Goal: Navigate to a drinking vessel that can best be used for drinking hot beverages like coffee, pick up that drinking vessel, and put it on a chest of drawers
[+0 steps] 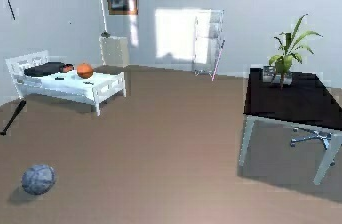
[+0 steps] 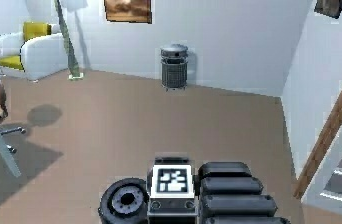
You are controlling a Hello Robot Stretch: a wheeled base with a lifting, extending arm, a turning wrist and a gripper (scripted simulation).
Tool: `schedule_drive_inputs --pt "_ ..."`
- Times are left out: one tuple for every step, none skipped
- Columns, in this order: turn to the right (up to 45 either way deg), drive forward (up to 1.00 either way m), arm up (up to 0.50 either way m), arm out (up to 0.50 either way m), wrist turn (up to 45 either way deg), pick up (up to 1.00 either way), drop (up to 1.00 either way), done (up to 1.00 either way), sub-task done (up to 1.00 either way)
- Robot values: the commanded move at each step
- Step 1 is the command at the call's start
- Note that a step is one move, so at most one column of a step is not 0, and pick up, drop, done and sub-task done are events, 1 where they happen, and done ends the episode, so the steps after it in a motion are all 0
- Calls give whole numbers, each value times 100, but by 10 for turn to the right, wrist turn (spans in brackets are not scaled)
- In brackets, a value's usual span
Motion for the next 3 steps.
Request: schedule_drive_inputs --pt "-30 0 0 0 0 0 0 0 0" --pt "0 100 0 0 0 0 0 0 0" --pt "-60 0 0 0 0 0 0 0 0"
